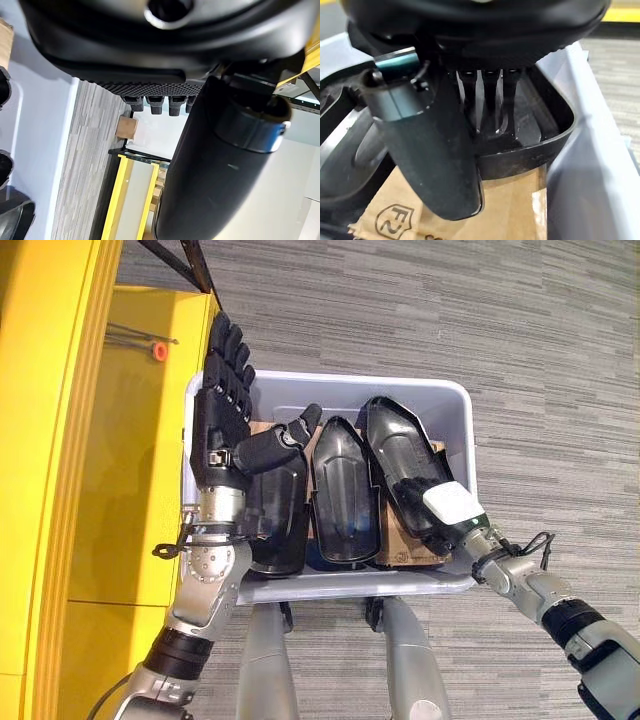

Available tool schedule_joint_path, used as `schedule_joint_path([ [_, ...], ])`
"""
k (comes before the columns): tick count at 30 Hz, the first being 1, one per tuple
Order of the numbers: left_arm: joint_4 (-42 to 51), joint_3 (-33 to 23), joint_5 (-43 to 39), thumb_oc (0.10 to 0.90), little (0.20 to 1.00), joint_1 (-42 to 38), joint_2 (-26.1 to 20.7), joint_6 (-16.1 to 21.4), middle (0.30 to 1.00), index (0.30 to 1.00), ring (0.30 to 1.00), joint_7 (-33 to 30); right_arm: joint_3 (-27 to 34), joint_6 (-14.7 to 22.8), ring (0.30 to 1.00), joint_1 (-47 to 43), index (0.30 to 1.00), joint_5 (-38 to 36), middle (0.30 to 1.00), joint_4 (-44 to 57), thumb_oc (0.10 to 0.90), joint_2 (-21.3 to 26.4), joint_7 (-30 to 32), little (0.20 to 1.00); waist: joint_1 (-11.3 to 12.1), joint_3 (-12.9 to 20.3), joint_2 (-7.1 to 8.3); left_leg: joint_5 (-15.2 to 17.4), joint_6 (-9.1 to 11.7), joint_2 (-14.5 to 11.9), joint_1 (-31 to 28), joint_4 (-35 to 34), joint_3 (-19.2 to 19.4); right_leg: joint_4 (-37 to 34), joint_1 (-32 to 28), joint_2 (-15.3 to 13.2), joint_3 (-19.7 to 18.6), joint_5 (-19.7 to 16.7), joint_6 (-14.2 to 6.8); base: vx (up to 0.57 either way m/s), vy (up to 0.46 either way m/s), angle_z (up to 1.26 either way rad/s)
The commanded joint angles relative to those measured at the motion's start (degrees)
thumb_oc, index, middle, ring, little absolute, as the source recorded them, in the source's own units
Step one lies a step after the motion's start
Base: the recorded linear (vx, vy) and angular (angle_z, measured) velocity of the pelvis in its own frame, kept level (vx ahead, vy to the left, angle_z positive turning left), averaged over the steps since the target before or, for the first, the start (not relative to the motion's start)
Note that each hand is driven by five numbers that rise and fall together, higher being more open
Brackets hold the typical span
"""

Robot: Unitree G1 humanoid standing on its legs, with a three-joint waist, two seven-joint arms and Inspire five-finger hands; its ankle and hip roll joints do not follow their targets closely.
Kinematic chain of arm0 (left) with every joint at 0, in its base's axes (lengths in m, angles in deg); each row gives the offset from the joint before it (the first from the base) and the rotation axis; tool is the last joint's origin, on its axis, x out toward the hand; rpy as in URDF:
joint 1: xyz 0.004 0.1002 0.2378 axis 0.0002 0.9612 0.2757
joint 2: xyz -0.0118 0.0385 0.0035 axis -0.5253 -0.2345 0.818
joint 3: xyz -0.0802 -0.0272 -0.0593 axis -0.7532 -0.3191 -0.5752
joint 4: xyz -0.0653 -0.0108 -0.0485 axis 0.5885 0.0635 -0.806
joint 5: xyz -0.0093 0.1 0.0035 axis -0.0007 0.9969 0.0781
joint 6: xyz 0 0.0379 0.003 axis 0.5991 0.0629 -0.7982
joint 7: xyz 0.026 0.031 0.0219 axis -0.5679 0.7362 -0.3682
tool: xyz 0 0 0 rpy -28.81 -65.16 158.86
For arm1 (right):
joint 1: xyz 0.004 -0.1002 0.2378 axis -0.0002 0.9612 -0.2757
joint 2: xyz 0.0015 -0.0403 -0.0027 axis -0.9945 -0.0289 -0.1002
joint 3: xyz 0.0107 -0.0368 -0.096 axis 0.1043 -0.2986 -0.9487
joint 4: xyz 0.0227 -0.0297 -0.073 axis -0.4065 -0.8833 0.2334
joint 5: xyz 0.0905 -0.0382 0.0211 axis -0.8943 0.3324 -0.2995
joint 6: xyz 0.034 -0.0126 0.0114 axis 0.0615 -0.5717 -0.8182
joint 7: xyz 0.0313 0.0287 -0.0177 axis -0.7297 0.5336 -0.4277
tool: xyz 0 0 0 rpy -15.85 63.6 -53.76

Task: Move parts from the plastic box to the shelf.

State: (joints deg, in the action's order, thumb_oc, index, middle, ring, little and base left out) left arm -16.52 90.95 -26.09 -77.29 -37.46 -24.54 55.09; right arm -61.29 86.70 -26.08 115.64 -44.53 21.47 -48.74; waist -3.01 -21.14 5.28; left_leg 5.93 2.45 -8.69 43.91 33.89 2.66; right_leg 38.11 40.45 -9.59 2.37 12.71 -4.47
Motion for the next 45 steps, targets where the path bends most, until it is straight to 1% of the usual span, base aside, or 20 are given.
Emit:
schedule_joint_path([
  [1, 6.0, -0.7, -0.3, 0.900, 1.000, -3.7, 1.2, 6.3, 1.000, 1.000, 1.000, 2.2, -2.8, -11.0, 0.300, -1.0, 0.300, 1.4, 0.300, -17.8, 0.400, -0.4, -6.2, 0.300, 2.0, -3.1, -3.32, 5.0, 2.6, -3.8, -0.6, 3.2, -3.5, -1.3, -4.1, -1.1, 0.9, -2.2, -1.3, 0.00, 0.000, 0.00],
  [5, 5.7, -0.9, 0.1, 0.900, 1.000, -4.0, 1.4, 6.2, 1.000, 1.000, 1.000, 1.7, -2.5, -11.0, 0.300, -1.0, 0.300, 1.8, 0.300, -15.7, 0.400, -0.3, -5.8, 0.300, 1.8, -3.2, -3.22, 4.9, 2.6, -3.8, -0.7, 3.0, -3.5, -1.0, -4.0, -1.2, 1.0, -2.3, -1.3, -0.02, 0.001, 0.00],
  [6, 5.7, -1.0, 0.2, 0.900, 1.000, -3.9, 1.5, 6.2, 1.000, 1.000, 1.000, 1.6, -2.1, -11.0, 0.300, -0.8, 0.300, 1.8, 0.300, -14.7, 0.400, -0.2, -5.5, 0.300, 1.7, -3.5, -3.22, 3.5, 2.2, -3.8, -0.3, 2.9, -3.3, -1.2, -3.5, -1.3, 1.2, -3.4, -0.9, 0.00, 0.000, 0.00],
  [7, 5.7, -1.1, 0.3, 0.900, 1.000, -3.9, 1.5, 6.2, 1.000, 1.000, 1.000, 1.5, -1.8, -10.9, 0.300, -0.6, 0.300, 2.0, 0.300, -13.7, 0.400, 0.0, -5.4, 0.300, 1.7, -3.2, -3.19, 4.9, 2.6, -3.8, -0.9, 3.0, -3.5, -1.0, -4.1, -1.2, 1.0, -2.3, -1.3, 0.00, 0.000, 0.00],
  [8, 5.7, -1.3, 0.4, 0.900, 1.000, -4.0, 1.6, 6.2, 1.000, 1.000, 1.000, 1.4, -1.4, -10.9, 0.300, -0.4, 0.300, 2.2, 0.300, -12.7, 0.400, 0.3, -5.1, 0.300, 1.6, -3.3, -3.14, 5.0, 2.6, -3.8, -0.9, 3.1, -3.5, -1.0, -4.2, -1.2, 0.9, -2.3, -1.2, 0.00, 0.000, 0.00],
  [9, 5.8, -1.4, 0.5, 0.900, 1.000, -4.0, 1.6, 6.2, 1.000, 1.000, 1.000, 1.2, -1.0, -11.1, 0.300, -0.3, 0.300, 2.6, 0.300, -11.7, 0.400, 0.5, -4.8, 0.300, 1.5, -3.5, -3.18, 3.5, 2.1, -3.8, -0.4, 2.7, -3.2, -1.3, -3.7, -1.2, 1.1, -3.4, -0.9, -0.07, 0.000, 0.00],
  [16, 5.6, -2.8, 2.0, 0.900, 1.000, -3.5, 1.3, 5.9, 1.000, 1.000, 1.000, 0.7, 3.5, -10.6, 0.300, 3.0, 0.300, 5.9, 0.300, 0.1, 0.400, 4.5, -2.8, 0.300, 0.8, -3.2, -2.82, 3.5, 2.1, -4.0, -0.8, 2.6, -3.2, -1.4, -4.0, -1.2, 1.1, -3.3, -0.9, -0.01, 0.001, 0.00],
  [21, 5.5, -3.4, 3.4, 0.900, 1.000, -3.2, 1.1, 5.8, 1.000, 1.000, 1.000, 0.1, 8.5, -9.6, 0.300, 6.1, 0.300, 7.4, 0.300, 10.0, 0.400, 7.8, -2.0, 0.300, 0.3, -2.7, -2.54, 3.6, 2.2, -4.1, -1.4, 2.3, -3.1, -1.6, -4.4, -1.1, 1.1, -3.2, -1.0, 0.00, 0.000, 0.00],
  [22, 5.4, -4.0, 3.9, 0.900, 1.000, -3.0, 1.1, 5.6, 1.000, 1.000, 1.000, 0.0, 11.8, -8.9, 0.300, 8.3, 0.300, 7.9, 0.300, 15.7, 0.400, 9.4, -1.4, 0.300, 0.0, -2.4, -2.40, 3.6, 2.2, -4.2, -1.7, 1.9, -3.0, -1.7, -4.7, -1.0, 1.1, -3.2, -1.0, 0.00, 0.000, 0.00],
  [23, 5.1, -3.9, 4.2, 0.900, 1.000, -2.9, 1.1, 5.5, 1.000, 1.000, 1.000, -0.1, 13.7, -8.5, 0.300, 9.4, 0.300, 7.8, 0.300, 17.9, 0.400, 10.0, -0.7, 0.300, -0.2, -2.3, -2.33, 3.5, 2.2, -4.2, -2.0, 1.8, -3.0, -1.8, -4.9, -1.0, 1.1, -3.2, -1.1, 0.03, -0.007, 0.00],
  [24, 4.9, -4.6, 4.9, 0.900, 1.000, -2.5, 1.0, 5.2, 1.000, 1.000, 1.000, -0.2, 17.0, -7.4, 0.300, 10.9, 0.300, 7.4, 0.300, 22.9, 0.400, 11.0, 0.3, 0.300, -0.6, -1.9, -2.15, 3.5, 2.3, -4.3, -2.5, 1.4, -3.0, -2.0, -5.3, -1.0, 1.0, -3.2, -1.1, 0.00, 0.000, 0.00],
  [25, 4.9, -4.4, 4.9, 0.900, 1.000, -2.5, 1.1, 5.2, 1.000, 1.000, 1.000, -0.2, 17.5, -7.4, 0.300, 11.4, 0.300, 7.4, 0.300, 23.3, 0.400, 11.1, 0.1, 0.300, -0.4, -1.9, -2.18, 3.5, 2.3, -4.3, -2.6, 1.4, -3.0, -2.0, -5.3, -1.0, 1.0, -3.2, -1.1, 0.00, 0.000, 0.00],
  [27, 4.5, -4.7, 5.2, 0.900, 1.000, -2.4, 1.0, 5.2, 1.000, 1.000, 1.000, -0.2, 20.3, -6.5, 0.300, 12.5, 0.300, 7.1, 0.300, 27.5, 0.400, 12.1, 0.8, 0.300, -0.6, -1.6, -1.99, 3.4, 2.4, -4.3, -3.1, 1.1, -2.7, -2.3, -5.9, -1.0, 0.9, -3.2, -1.1, 0.00, 0.000, 0.00],
  [31, 4.3, -5.2, 5.1, 0.900, 1.000, -1.7, 0.7, 5.1, 1.000, 1.000, 1.000, -0.2, 27.2, -4.8, 0.300, 14.1, 0.300, 6.3, 0.300, 37.9, 0.400, 14.2, 2.3, 0.300, -1.0, -0.8, -1.60, 3.2, 2.5, -4.4, -5.3, -0.2, -2.3, -2.9, -7.4, -0.9, 0.7, -3.3, -1.1, 0.00, 0.000, 0.00],
  [33, 4.2, -5.1, 5.1, 0.900, 1.000, -1.7, 0.7, 5.0, 1.000, 1.000, 1.000, -0.1, 28.0, -4.6, 0.300, 14.5, 0.300, 6.1, 0.300, 39.0, 0.400, 14.5, 2.1, 0.300, -0.8, -1.0, -1.55, 3.0, 2.6, -4.4, -5.7, -0.5, -2.3, -3.1, -7.9, -0.9, 0.7, -3.3, -1.1, 0.00, 0.000, 0.00],
  [36, 4.3, -5.5, 4.5, 0.900, 1.000, -1.1, 0.4, 5.0, 1.000, 1.000, 1.000, 0.7, 30.6, -3.7, 0.300, 13.9, 0.300, 5.5, 0.300, 43.7, 0.400, 15.1, 2.6, 0.300, -0.9, -0.3, -1.38, 2.2, 2.8, -4.4, -7.7, -2.3, -2.1, -4.3, -9.7, -0.7, 0.6, -3.6, -1.1, 0.02, -0.039, -0.02],
  [39, 4.2, -5.4, 4.2, 0.900, 1.000, -0.9, 0.4, 4.9, 1.000, 1.000, 1.000, 1.0, 31.6, -3.3, 0.300, 13.9, 0.300, 5.2, 0.300, 45.8, 0.400, 15.3, 2.6, 0.300, -0.8, -0.2, -1.31, 1.7, 3.0, -4.5, -9.1, -3.5, -2.1, -5.1, -10.9, -0.5, 0.7, -3.7, -1.0, 0.02, -0.039, -0.01],
  [40, 4.2, -5.2, 4.2, 0.900, 1.000, -0.9, 0.2, 4.8, 1.000, 1.000, 1.000, 1.2, 32.1, -3.0, 0.300, 13.5, 0.300, 4.8, 0.300, 46.7, 0.400, 15.5, 2.8, 0.300, -0.9, 0.2, -1.32, 0.9, 3.0, -4.5, -9.5, -4.5, -2.1, -5.9, -11.4, -0.4, 0.8, -4.2, -1.0, 0.02, -0.051, -0.01],
  [43, 4.0, -5.2, 4.4, 0.900, 1.000, -0.6, -0.1, 4.8, 1.000, 1.000, 1.000, 1.5, 33.0, -2.1, 0.300, 12.8, 0.300, 4.6, 0.300, 49.4, 0.400, 15.8, 3.1, 0.300, -1.0, 1.3, -1.27, 0.0, 3.5, -4.7, -12.3, -7.6, -1.9, -8.0, -13.9, 0.2, 0.9, -4.2, -1.1, 0.05, -0.058, 0.04],
  [45, 3.9, -5.2, 4.5, 0.900, 1.000, -0.4, -0.1, 4.8, 1.000, 1.000, 1.000, 1.6, 33.1, -1.9, 0.300, 12.7, 0.300, 4.4, 0.300, 49.9, 0.400, 15.8, 3.0, 0.300, -1.0, 1.5, -1.32, -1.0, 3.5, -4.7, -12.7, -8.6, -1.8, -8.7, -14.1, 0.3, 1.0, -4.8, -1.0, 0.02, -0.032, 0.05],
])
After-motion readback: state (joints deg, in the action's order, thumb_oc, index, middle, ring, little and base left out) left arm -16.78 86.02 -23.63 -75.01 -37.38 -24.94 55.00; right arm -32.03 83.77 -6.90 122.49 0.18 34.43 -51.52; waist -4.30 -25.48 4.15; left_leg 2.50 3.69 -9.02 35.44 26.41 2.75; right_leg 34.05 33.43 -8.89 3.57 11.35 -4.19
